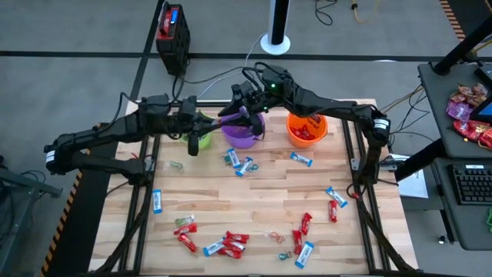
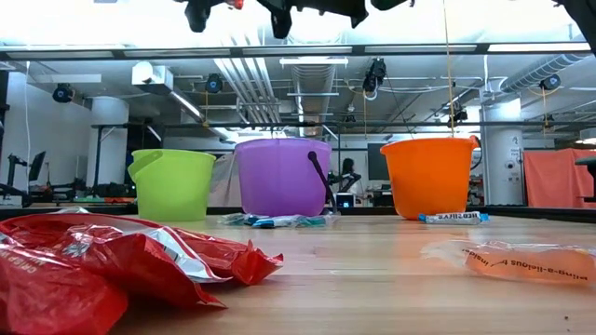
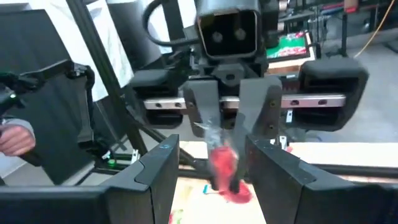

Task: Sort candy by brand, put in halloween buckets
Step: Put the orange gummy into the purple bucket

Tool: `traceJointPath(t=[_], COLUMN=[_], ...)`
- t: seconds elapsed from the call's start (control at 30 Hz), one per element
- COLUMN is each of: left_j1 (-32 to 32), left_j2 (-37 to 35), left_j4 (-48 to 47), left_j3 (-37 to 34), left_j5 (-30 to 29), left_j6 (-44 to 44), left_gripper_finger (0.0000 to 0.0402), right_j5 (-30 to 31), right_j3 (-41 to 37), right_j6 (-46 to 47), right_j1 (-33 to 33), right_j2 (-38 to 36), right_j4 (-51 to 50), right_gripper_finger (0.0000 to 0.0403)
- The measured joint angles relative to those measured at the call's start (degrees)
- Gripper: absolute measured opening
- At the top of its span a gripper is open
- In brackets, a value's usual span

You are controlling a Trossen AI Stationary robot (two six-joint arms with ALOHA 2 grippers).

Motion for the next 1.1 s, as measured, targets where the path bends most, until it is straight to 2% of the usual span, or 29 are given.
traceJointPath(t=[0.17,0.27,0.37,0.57,0.67,0.83,1.1], left_j1=[0.6,0.6,0.8,1.2,1.2,1.3,1.3], left_j2=[2.7,2.9,2.9,2.8,2.8,2.8,2.8], left_j4=[3.3,4.1,4.0,4.2,4.2,4.1,2.5], left_j3=[0.0,0.0,0.0,0.0,0.0,0.0,0.0], left_j5=[4.2,4.7,4.8,4.7,2.7,1.9,1.8], left_j6=[-0.6,-1.1,-1.2,-1.2,-2.7,-3.9,-5.7], left_gripper_finger=[0.0003,0.0003,0.0005,0.0009,0.0016,0.0056,0.0155], right_j5=[-0.1,-0.1,-0.1,-0.7,-0.5,-0.6,-0.7], right_j3=[0.0,0.0,0.0,0.0,0.0,0.0,0.0], right_j6=[-0.2,-0.8,-0.8,-1.7,-1.7,-1.4,-0.2], right_j1=[0.4,0.4,0.3,0.4,0.3,0.2,-1.0], right_j2=[0.7,0.7,0.7,0.7,0.7,0.7,0.7], right_j4=[0.4,1.6,1.6,1.6,1.5,1.4,0.7], right_gripper_finger=[0.0175,0.0161,0.0125,0.0024,0.0016,0.0013,0.0012])
